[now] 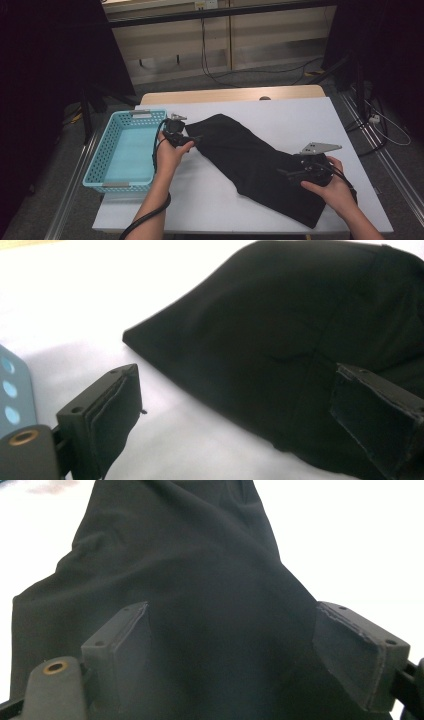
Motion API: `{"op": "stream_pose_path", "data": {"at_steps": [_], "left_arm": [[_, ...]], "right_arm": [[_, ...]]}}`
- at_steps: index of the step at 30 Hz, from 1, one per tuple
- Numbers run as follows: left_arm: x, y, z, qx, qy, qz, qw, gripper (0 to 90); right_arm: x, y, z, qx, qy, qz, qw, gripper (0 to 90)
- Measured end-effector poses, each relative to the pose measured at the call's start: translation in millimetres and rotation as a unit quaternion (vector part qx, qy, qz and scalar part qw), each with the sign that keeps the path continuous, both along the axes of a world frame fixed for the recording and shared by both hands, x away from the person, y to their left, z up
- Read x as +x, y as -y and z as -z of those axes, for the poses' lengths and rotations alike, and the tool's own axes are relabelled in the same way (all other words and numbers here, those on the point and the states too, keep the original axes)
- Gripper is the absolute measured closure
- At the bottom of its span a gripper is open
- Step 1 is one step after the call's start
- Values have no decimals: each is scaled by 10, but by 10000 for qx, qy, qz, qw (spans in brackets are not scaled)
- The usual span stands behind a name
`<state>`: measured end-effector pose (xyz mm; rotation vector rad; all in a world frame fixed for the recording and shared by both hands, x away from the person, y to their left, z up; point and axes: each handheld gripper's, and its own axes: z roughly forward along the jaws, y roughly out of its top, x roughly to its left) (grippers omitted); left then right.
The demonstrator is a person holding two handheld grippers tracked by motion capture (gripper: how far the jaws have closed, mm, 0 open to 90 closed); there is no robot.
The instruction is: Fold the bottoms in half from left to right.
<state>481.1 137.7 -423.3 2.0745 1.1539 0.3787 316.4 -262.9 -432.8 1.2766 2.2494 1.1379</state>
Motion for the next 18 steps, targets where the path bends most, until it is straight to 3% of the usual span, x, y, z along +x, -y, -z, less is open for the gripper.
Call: {"op": "stream_pose_path", "data": {"at_steps": [8, 13, 18], "left_arm": [[98, 6, 40, -56, 24, -188, 9998, 77], [146, 7, 98, 104, 32, -398, 9991, 128], [162, 47, 159, 214, 18, -401, 9990, 178]], "right_arm": [[-20, 23, 20, -19, 5, 31, 10000, 159], [-28, -3, 29, -15, 7, -20, 10000, 159], [-29, -29, 31, -17, -8, -58, 10000, 159]]}}
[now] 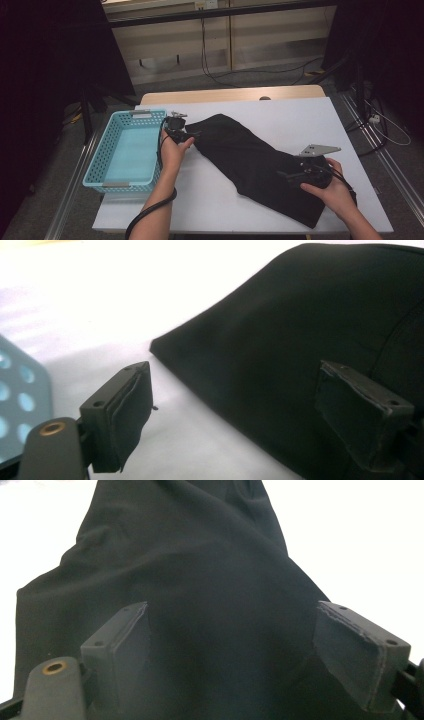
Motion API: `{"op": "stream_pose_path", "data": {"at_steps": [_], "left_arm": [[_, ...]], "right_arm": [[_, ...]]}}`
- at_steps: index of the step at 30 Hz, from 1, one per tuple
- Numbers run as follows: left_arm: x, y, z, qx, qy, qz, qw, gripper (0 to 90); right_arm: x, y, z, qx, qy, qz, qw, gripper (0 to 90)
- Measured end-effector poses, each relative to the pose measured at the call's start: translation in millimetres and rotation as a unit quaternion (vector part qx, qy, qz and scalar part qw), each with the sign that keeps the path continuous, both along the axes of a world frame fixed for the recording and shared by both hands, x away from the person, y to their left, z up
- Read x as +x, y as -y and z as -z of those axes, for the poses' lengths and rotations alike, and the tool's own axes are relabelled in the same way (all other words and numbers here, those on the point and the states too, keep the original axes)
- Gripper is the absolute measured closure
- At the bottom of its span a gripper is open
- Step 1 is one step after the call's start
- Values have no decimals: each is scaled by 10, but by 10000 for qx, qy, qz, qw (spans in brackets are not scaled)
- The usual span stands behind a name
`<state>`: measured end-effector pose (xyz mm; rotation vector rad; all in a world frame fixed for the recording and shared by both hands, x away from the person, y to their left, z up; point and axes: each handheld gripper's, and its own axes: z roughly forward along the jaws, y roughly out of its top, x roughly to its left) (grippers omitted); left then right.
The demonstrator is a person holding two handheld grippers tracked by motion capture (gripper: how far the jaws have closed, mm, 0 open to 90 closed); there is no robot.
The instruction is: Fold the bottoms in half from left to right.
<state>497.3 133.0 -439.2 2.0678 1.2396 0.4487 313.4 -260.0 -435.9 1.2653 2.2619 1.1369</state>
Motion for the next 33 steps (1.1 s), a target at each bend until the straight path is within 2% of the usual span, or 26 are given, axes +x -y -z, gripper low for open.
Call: {"op": "stream_pose_path", "data": {"at_steps": [1, 4, 6, 9, 11, 12, 17, 22, 23, 24, 26, 28, 33], "left_arm": [[11, 10, 41, 45, -19, -32, 10000, 211], [23, 5, 85, 42, -40, -134, 9999, 236], [34, 13, 163, -16, -173, -158, 9997, 242], [37, 36, 172, -37, -152, -230, 9996, 248], [37, 39, 163, -54, -183, -232, 9995, 319], [36, 42, 158, -111, -198, -276, 9994, 319], [30, 65, 134, -244, -324, -229, 9989, 524], [31, 52, 131, -352, -394, -201, 9984, 591], [30, 52, 132, -392, -411, -200, 9982, 628], [26, 52, 135, -557, -502, -203, 9970, 702], [24, 59, 140, -624, -543, -174, 9964, 794], [18, 84, 139, -664, -570, -154, 9960, 806], [33, 110, 85, -504, -635, -49, 9967, 826]], "right_arm": [[-2, -14, -4, -4, 6, -26, 10000, 159], [-7, -28, -5, -4, 21, -55, 10000, 159], [-20, -41, -1, -12, 8, -80, 10000, 159], [-24, -29, 11, 24, -28, -61, 10000, 159], [-28, -15, 13, 16, -31, -35, 10000, 159], [-28, -15, 13, 16, -31, -35, 10000, 159], [-27, 5, 3, 71, -29, 7, 10000, 159], [-21, 5, 10, 95, -48, 15, 9999, 159], [-20, 4, 11, 82, -42, 4, 10000, 158], [-20, 0, 11, 76, -41, -14, 10000, 157], [-17, -5, 12, 61, -47, -18, 10000, 157], [-14, -7, 14, 57, -47, -24, 10000, 157], [-14, -13, 23, 53, -73, -49, 9999, 154]]}}
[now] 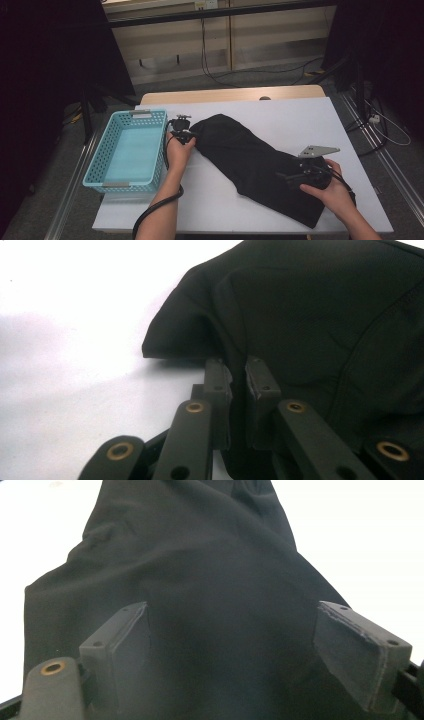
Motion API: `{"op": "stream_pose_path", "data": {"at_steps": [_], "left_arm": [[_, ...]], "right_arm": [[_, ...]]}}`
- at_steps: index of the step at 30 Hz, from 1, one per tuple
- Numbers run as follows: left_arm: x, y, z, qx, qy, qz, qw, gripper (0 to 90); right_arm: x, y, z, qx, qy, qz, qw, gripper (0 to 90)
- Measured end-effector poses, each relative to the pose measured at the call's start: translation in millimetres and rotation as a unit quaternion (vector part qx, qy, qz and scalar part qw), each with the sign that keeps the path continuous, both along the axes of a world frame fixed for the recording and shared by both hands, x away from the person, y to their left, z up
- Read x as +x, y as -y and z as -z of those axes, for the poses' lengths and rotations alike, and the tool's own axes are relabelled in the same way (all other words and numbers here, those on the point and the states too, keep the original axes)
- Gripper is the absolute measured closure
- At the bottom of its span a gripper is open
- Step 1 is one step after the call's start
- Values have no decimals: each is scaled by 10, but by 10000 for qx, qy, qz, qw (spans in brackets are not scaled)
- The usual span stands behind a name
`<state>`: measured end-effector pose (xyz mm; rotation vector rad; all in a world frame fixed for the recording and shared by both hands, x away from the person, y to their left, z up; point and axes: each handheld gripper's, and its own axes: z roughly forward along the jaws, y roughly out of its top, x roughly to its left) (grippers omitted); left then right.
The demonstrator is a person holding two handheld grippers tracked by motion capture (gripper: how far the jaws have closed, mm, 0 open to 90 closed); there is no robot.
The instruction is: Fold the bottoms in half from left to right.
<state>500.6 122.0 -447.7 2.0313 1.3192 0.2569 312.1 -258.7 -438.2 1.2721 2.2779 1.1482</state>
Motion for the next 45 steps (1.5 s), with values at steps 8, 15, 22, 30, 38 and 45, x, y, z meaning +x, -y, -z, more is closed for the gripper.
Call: {"op": "stream_pose_path", "data": {"at_steps": [8, 15, 22, 30, 38, 45], "left_arm": [[51, -82, -138, -51, 43, -70, 10000, 838], [123, -222, -308, 72, 214, -213, 9995, 841], [152, -338, -418, 127, 319, -385, 9987, 841], [60, -199, -477, -7, 477, -50, 9989, 840], [-133, -11, -516, -380, 632, 554, 9957, 840], [-361, 209, -482, -700, 795, 1047, 9889, 839]], "right_arm": [[-5, 34, 6, -6, -12, 16, 10000, 155], [-21, 88, -8, 28, 10, 84, 10000, 153], [-24, 139, -9, 53, 10, 159, 9999, 151], [-22, 105, -16, 53, 28, 114, 9999, 149], [-13, 75, -7, 49, 2, 87, 10000, 144], [-14, 43, -6, 27, 14, 55, 10000, 143]]}}
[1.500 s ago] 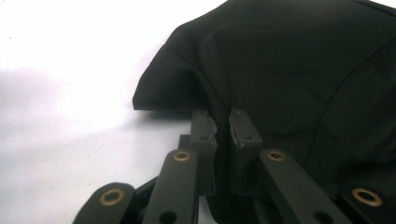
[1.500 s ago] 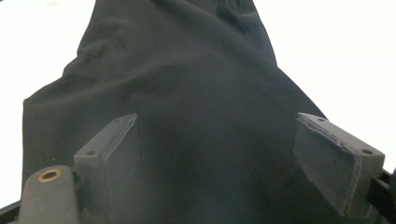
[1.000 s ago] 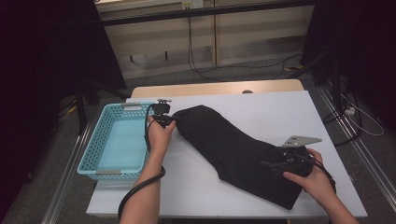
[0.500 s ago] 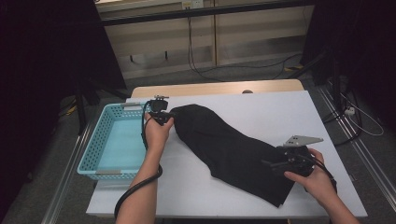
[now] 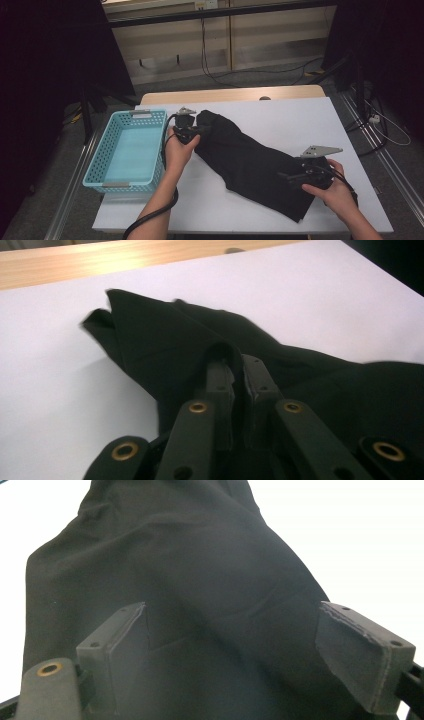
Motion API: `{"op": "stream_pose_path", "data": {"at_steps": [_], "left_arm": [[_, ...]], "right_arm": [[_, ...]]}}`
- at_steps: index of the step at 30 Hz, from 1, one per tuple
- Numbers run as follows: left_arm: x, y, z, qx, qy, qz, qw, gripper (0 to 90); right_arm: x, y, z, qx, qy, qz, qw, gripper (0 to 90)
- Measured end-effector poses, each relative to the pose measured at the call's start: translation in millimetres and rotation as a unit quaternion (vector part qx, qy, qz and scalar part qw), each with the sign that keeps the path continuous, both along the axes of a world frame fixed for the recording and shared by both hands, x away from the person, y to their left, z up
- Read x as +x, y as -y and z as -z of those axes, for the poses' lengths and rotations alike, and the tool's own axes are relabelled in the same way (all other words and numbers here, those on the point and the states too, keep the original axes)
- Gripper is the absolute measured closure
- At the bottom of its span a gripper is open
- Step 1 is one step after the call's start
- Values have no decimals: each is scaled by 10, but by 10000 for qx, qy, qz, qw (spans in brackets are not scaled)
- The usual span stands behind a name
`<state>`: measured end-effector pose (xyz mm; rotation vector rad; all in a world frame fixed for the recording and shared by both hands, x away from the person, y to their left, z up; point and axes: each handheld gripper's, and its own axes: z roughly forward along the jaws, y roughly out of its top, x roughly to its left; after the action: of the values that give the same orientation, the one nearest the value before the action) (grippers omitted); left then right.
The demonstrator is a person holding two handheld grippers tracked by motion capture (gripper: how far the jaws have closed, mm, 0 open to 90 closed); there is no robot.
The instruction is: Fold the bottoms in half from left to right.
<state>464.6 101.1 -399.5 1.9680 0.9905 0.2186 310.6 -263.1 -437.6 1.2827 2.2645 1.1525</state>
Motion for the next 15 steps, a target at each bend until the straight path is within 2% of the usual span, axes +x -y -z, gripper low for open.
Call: {"op": "stream_pose_path", "data": {"at_steps": [1, 3, 6, 9, 10, 14, 15], "left_arm": [[-56, 33, 29, -74, -10, 132, 9999, 839], [-84, 47, 40, -131, -14, 188, 9997, 839], [-181, 98, 80, -251, -33, 483, 9985, 838], [-226, 121, 104, -302, -62, 576, 9979, 838], [-262, 136, 132, -400, -96, 653, 9970, 838], [-281, 140, 158, -389, -150, 753, 9963, 838], [-287, 126, 155, -443, -145, 780, 9959, 838]], "right_arm": [[-4, -4, 0, 4, 1, -3, 10000, 143], [-7, -2, 1, 6, 0, 3, 10000, 143], [-11, -1, 6, 4, -13, 20, 10000, 142], [-12, -4, 10, 12, -20, 21, 10000, 142], [-12, -8, 14, 19, -28, 6, 10000, 142], [-14, -16, 21, 17, -41, 2, 10000, 142], [-13, -20, 19, 21, -38, 4, 10000, 142]]}}
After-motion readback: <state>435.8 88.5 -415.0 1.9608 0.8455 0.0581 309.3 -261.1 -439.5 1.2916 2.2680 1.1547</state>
